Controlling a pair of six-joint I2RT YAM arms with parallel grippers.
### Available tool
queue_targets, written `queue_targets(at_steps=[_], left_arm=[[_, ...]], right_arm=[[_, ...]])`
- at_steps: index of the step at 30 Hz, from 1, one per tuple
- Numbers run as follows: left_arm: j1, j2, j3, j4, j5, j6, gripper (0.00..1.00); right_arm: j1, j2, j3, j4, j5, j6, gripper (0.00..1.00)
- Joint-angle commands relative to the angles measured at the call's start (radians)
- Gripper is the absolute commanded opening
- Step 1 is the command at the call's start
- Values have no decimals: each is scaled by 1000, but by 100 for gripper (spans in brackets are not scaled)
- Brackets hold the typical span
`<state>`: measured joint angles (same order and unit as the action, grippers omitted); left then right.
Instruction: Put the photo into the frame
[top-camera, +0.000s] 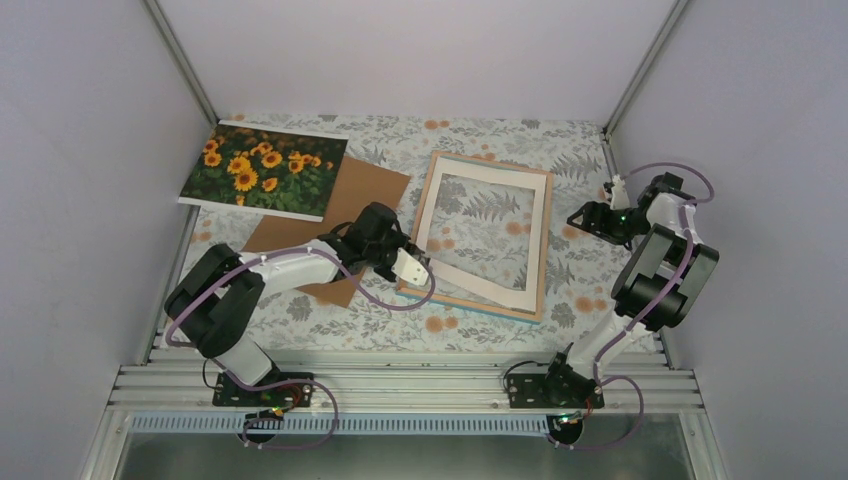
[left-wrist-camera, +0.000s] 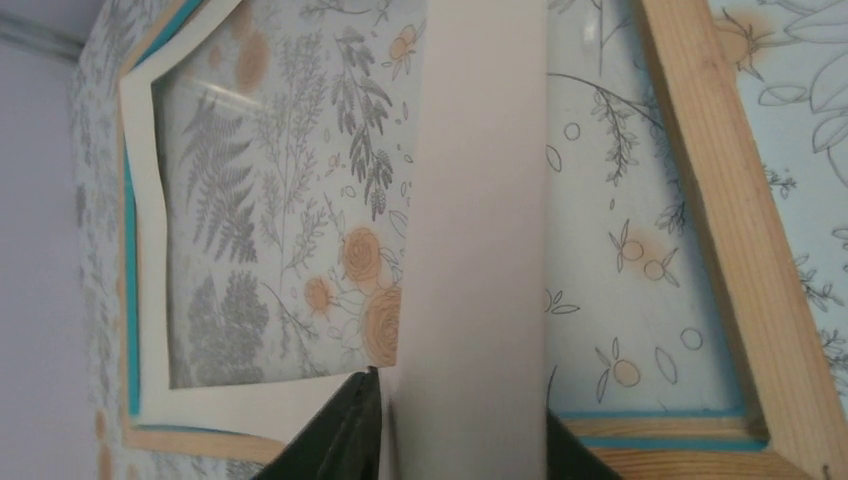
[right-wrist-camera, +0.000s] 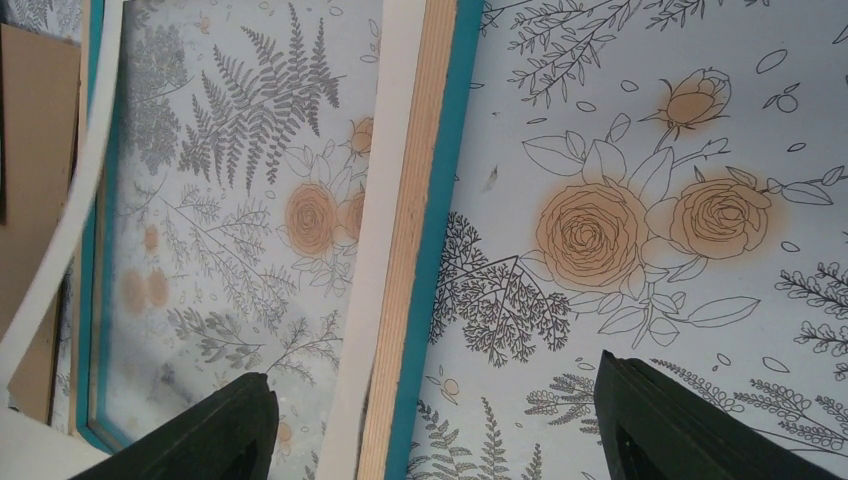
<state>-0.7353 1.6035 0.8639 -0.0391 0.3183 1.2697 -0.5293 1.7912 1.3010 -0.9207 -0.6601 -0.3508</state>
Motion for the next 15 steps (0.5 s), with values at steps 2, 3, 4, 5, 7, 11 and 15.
queue_targets(at_steps=[2, 3, 4, 5, 7, 11, 15], left_arm=[[2, -33, -4, -39, 13, 21, 47], [3, -58, -11, -54, 23, 33, 55], [6, -79, -22, -71, 35, 45, 60], [8, -96, -32, -85, 44, 55, 65], [15, -132, -37, -128, 63, 68, 72], [43, -180, -12, -231, 115, 37, 83], [76, -190, 0, -272, 137, -31, 84]], right_arm=[[9, -12, 22, -6, -19, -22, 78], [11, -12, 24, -7, -20, -21, 78], [13, -13, 24, -7, -22, -19, 78], [15, -14, 26, -5, -23, -19, 79], [22, -20, 27, -1, -22, -17, 78], [44, -31, 19, 7, -19, -12, 79], [77, -40, 0, 23, -15, -7, 79]])
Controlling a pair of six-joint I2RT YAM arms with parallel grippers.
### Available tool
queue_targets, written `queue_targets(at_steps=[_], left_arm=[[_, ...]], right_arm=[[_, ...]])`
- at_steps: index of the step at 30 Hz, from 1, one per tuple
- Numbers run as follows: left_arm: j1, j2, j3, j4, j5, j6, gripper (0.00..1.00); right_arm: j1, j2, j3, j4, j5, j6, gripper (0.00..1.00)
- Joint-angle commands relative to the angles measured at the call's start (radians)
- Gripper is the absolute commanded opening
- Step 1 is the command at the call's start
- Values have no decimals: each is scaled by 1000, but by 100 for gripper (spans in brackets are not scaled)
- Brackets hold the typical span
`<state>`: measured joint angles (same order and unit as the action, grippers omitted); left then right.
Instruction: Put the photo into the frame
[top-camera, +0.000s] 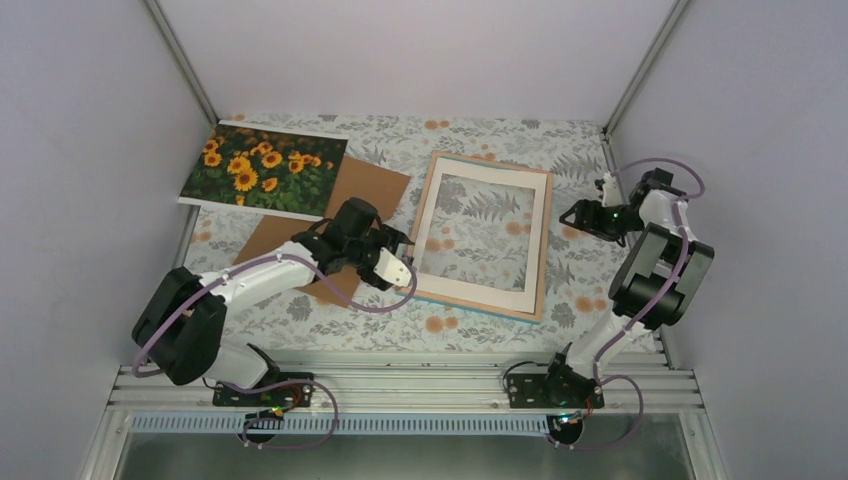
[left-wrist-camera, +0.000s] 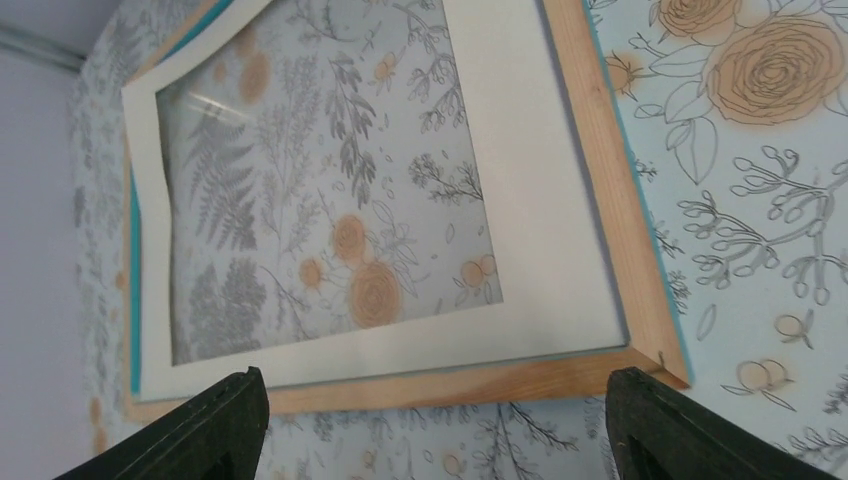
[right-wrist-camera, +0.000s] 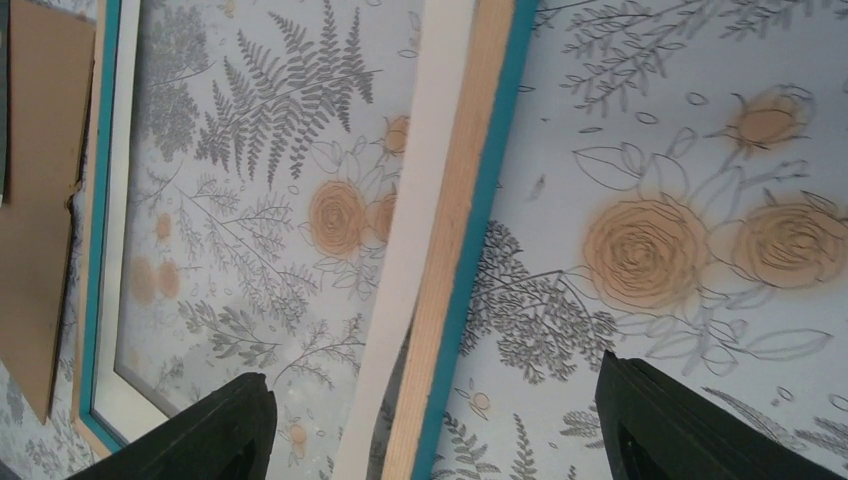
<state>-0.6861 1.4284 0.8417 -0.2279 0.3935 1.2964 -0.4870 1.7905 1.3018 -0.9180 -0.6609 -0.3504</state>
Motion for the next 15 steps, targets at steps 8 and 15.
queue_targets(at_steps=[8, 15], left_arm=[[105, 43, 86, -2, 33, -375, 83], [239, 25, 137, 81, -40, -650, 97]], right_arm=[[124, -42, -32, 82, -5, 21, 80], [226, -52, -94, 147, 39, 35, 80]])
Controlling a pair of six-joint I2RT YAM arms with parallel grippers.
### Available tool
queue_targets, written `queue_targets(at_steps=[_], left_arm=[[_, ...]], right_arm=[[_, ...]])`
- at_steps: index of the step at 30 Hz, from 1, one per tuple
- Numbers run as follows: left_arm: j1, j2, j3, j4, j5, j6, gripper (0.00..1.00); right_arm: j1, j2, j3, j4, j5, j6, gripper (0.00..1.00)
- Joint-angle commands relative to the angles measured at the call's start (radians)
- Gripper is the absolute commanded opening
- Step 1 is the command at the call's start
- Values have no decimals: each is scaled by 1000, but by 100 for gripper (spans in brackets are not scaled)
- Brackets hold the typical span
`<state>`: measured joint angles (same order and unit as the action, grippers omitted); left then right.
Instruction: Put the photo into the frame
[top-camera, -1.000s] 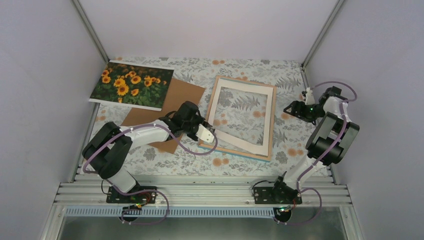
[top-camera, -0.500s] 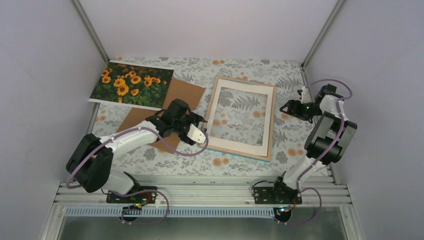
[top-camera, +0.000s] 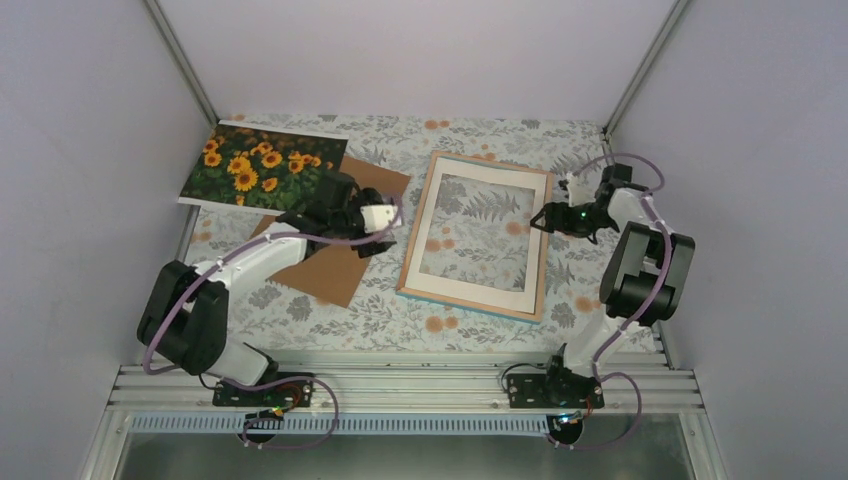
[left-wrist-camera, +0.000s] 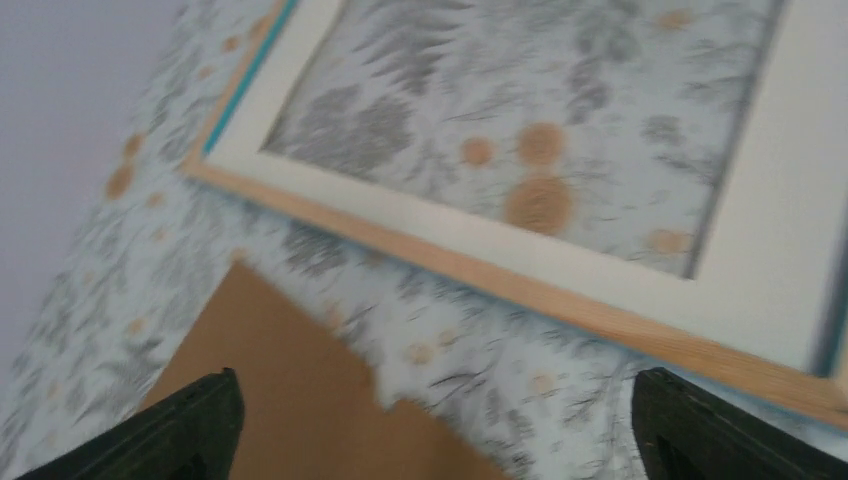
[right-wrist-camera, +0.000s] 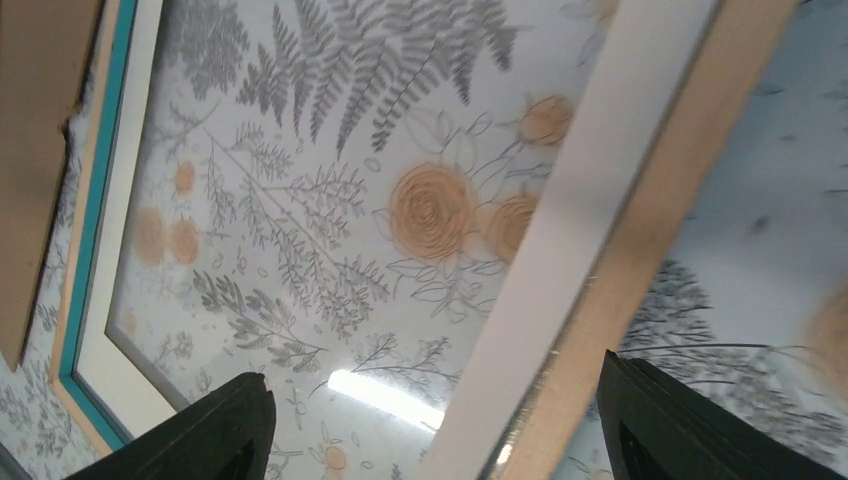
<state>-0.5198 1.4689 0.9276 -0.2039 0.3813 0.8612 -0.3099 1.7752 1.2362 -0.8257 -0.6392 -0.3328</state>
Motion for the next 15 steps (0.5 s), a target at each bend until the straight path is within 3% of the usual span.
queue_targets(at_steps=[1, 9, 12, 15], left_arm=[[101, -13, 71, 54, -36, -247, 100], [270, 33, 167, -19, -279, -326, 100], [277, 19, 96, 4, -432, -216, 100], [277, -48, -73, 153, -535, -39, 100]], right_arm=[[66, -38, -28, 62, 16, 25, 80], [216, -39, 23, 129, 37, 65, 81], [253, -28, 36, 154, 33, 92, 82], [275, -9, 41, 177, 27, 117, 82]])
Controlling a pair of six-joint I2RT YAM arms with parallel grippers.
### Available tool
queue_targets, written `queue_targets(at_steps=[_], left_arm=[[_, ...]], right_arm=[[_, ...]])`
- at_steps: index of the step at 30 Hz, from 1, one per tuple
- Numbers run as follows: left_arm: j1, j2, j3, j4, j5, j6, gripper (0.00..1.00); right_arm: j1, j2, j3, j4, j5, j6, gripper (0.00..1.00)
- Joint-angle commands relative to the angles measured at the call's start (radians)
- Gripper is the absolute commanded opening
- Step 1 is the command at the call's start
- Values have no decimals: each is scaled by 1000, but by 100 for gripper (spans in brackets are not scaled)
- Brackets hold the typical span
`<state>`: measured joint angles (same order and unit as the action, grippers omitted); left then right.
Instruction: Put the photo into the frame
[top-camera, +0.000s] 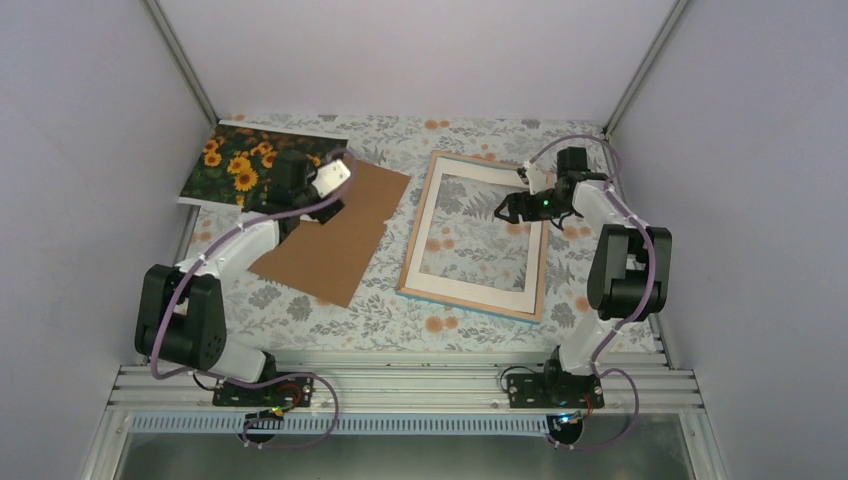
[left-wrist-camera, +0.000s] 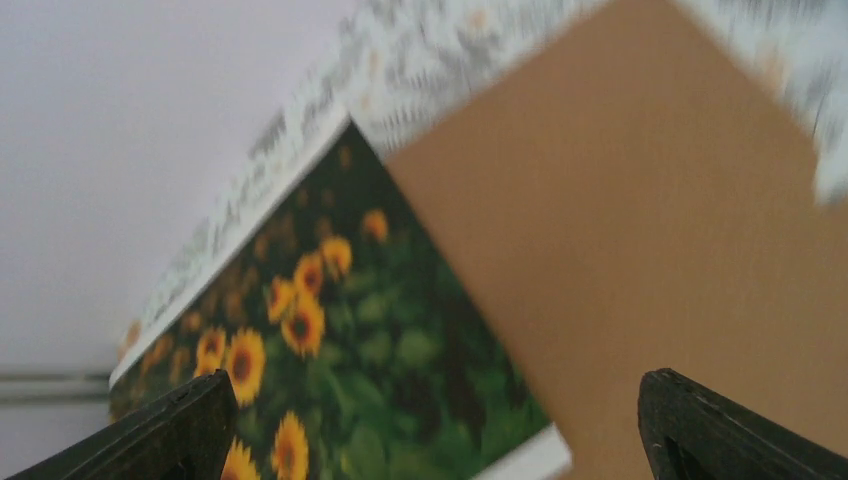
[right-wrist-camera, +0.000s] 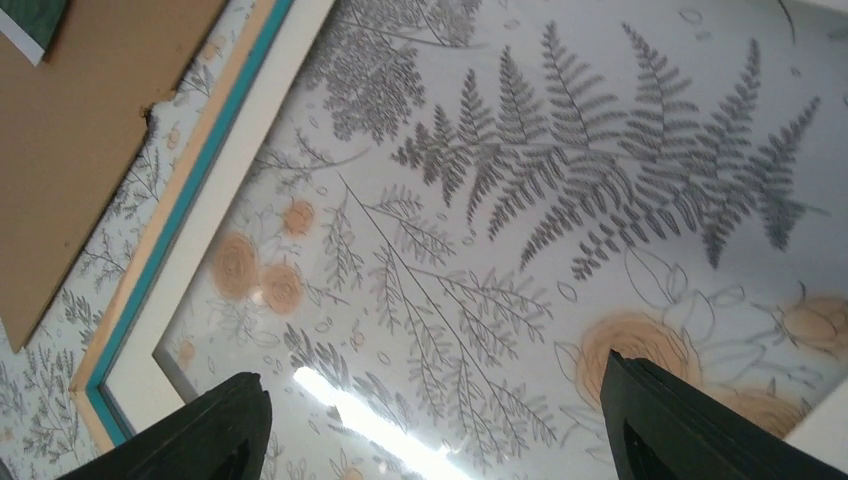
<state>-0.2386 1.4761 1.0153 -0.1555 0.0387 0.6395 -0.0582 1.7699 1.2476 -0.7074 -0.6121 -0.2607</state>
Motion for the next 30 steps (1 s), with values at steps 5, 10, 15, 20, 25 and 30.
queue_targets(at_steps=[5, 10, 15, 20, 25, 30], left_arm=[[-7, -36, -292, 218, -271, 312, 100], [-18, 50, -324, 326, -301, 326, 100], [-42, 141, -332, 417, -321, 327, 100], [-51, 257, -335, 561, -411, 376, 92], [-39, 370, -304, 648, -488, 425, 75], [-17, 442, -245, 643, -507, 427, 48]], right_arm=[[37, 20, 41, 77, -5, 71, 82], [41, 19, 45, 76, 3, 74, 82], [41, 8, 37, 76, 21, 72, 82], [40, 0, 41, 72, 40, 73, 82], [40, -8, 42, 69, 58, 73, 82], [40, -19, 38, 69, 70, 71, 81]])
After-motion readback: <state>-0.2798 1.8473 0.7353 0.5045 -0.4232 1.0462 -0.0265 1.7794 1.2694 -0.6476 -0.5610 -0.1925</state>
